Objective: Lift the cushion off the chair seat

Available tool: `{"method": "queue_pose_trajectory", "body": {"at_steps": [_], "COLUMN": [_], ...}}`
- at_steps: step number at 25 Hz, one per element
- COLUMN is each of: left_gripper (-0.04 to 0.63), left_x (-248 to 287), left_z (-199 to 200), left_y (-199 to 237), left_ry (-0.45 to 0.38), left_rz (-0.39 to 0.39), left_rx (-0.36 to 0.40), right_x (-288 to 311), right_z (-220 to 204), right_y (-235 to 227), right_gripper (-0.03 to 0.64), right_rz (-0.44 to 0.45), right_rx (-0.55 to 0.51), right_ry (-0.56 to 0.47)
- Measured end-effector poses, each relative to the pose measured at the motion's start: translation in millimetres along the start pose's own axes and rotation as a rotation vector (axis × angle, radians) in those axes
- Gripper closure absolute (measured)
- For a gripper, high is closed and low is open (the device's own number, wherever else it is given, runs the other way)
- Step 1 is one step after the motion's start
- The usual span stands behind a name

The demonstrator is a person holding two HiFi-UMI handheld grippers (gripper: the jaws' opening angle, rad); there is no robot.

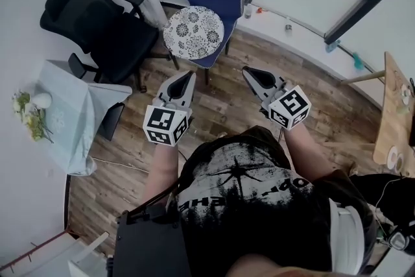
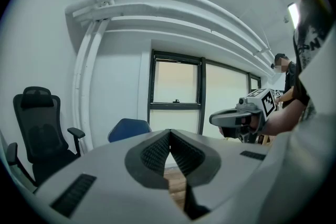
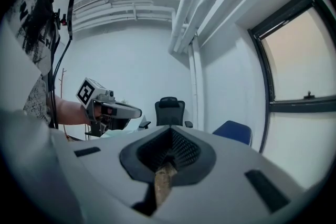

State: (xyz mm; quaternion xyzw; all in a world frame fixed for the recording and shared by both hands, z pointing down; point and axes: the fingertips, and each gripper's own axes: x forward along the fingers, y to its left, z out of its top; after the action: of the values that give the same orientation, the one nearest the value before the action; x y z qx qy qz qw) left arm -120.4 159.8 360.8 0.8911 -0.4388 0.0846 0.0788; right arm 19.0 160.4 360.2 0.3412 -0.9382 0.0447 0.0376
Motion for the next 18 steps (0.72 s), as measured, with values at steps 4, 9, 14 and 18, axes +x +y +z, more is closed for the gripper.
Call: {"method": "queue_pose_trajectory", "body": {"at_steps": [4, 9, 14, 18], "left_gripper": [0.583, 0.583, 0.583, 0.583], "left_x": [7, 18, 35, 56], "left_z": [-5, -9, -26, -35], "left_y": [21, 34, 45, 66], "left_ry": [0.012, 0.032, 0.066, 0.090], "left_rz": [0.002, -0.012, -0.002, 0.014], "left_rx": [-0.022, -0.051, -0.069, -0.086], "right_x": [19, 35, 50, 74], "right_z": [-3, -5, -19, -28], "right_y": [-2, -13, -25, -47], "right_gripper": [0.600, 0.600, 0.601, 0.600], "right_rz": [0.008, 0.001, 0.023, 0.043], "right_rx": [-0.012, 0.019, 0.027, 0.034], "right_ry": [0.020, 0.038, 0.076, 0.097]}}
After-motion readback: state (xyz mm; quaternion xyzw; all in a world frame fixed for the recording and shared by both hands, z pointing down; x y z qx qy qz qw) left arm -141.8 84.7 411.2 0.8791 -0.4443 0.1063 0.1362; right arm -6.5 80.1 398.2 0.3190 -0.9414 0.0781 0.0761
